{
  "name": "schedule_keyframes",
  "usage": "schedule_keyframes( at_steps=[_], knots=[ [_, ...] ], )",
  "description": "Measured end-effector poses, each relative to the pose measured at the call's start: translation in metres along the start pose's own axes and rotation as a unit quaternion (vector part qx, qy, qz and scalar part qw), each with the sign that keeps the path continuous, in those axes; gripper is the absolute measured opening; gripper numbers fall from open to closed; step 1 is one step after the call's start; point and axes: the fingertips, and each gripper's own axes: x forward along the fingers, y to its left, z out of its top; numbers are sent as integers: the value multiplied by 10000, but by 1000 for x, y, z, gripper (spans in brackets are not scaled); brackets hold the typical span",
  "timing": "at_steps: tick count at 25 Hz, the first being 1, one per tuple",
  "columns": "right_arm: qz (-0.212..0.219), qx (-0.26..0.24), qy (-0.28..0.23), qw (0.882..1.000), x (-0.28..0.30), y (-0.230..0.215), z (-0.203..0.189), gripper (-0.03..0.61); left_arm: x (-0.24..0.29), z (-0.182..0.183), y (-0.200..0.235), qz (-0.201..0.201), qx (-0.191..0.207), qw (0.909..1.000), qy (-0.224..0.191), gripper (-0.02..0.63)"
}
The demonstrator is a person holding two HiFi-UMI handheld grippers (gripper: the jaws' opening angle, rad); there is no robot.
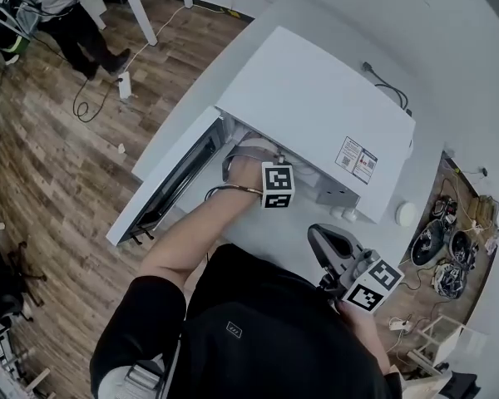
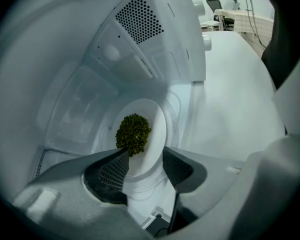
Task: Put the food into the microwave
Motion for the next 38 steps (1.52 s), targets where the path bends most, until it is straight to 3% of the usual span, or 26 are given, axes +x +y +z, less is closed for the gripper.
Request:
schedule_keyframes(
  at_steps=[8, 16, 20, 23, 26, 29, 34, 36, 38],
  knots=[
    [-80, -120, -36, 9999, 2, -2, 8, 9, -8, -6, -8, -462, -69, 9988, -151, 196],
    [-39, -152, -16, 9999, 12, -4, 9, 9, -22, -12, -11, 280, -45, 9984, -487, 196],
    [34, -192, -108, 9998, 8, 1, 8, 9, -39, -10, -5, 734, -413, 9939, -710, 195],
    [98, -256, -193, 9994, 2, 10, 5, 9, -66, 1, -9, 946, -918, 9858, -1039, 193],
    [233, -337, -256, 9988, -7, 25, 1, 9, -100, 14, -23, 1018, -1548, 9734, -1346, 182],
    [338, -448, -335, 9979, -24, 40, -5, 9, -138, 23, -47, 859, -2393, 9537, -1606, 159],
    [384, -560, -511, 9964, -62, 72, -31, 9, -209, 34, -83, 679, -3637, 9043, -2130, 116],
    [341, -687, -620, 9951, -79, 88, -45, 9, -238, 42, -94, 731, -3953, 8836, -2400, 72],
    [289, -777, -795, 9934, -95, 103, -59, 9, -267, 51, -109, 776, -4141, 8687, -2603, 50]
  ],
)
